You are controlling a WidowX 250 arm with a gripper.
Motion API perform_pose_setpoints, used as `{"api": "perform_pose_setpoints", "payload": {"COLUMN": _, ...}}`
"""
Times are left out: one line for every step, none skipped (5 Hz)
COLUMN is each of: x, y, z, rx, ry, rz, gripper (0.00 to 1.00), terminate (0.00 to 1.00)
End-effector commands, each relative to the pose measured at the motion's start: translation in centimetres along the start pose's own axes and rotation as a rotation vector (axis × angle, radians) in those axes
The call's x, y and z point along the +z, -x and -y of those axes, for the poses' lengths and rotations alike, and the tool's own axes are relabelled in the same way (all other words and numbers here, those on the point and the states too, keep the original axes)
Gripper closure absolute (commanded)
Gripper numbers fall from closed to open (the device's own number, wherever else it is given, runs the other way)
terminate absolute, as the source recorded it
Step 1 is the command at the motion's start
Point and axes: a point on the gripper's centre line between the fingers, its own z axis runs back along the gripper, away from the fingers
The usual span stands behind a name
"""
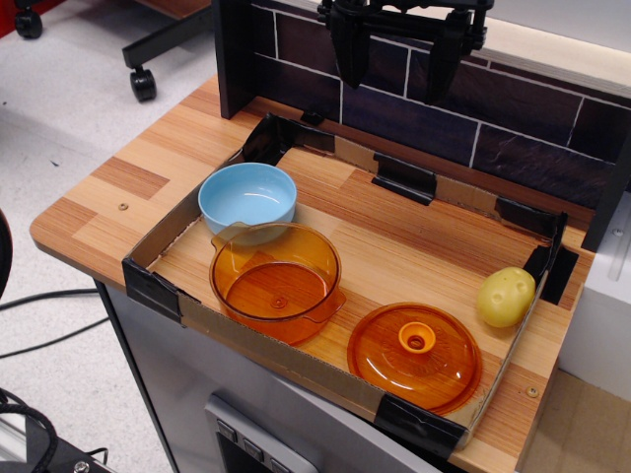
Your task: Put lid on pot
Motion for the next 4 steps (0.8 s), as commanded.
{"api": "perform_pose_setpoints", "payload": {"x": 0.0, "y": 0.0, "z": 0.0, "rx": 0.000, "ry": 0.000, "rz": 0.000, "gripper": 0.00, "terminate": 0.00}}
{"api": "perform_pose_setpoints", "payload": {"x": -0.6, "y": 1.6, "z": 1.7, "rx": -0.062, "ry": 0.014, "rz": 0.004, "gripper": 0.00, "terminate": 0.00}}
{"api": "perform_pose_setpoints", "payload": {"x": -1.3, "y": 3.5, "z": 2.9, "rx": -0.105, "ry": 0.016, "rz": 0.028, "gripper": 0.00, "terminate": 0.00}}
{"api": "perform_pose_setpoints", "payload": {"x": -1.6, "y": 5.5, "z": 3.6, "rx": -0.162, "ry": 0.070, "rz": 0.026, "gripper": 0.00, "terminate": 0.00}}
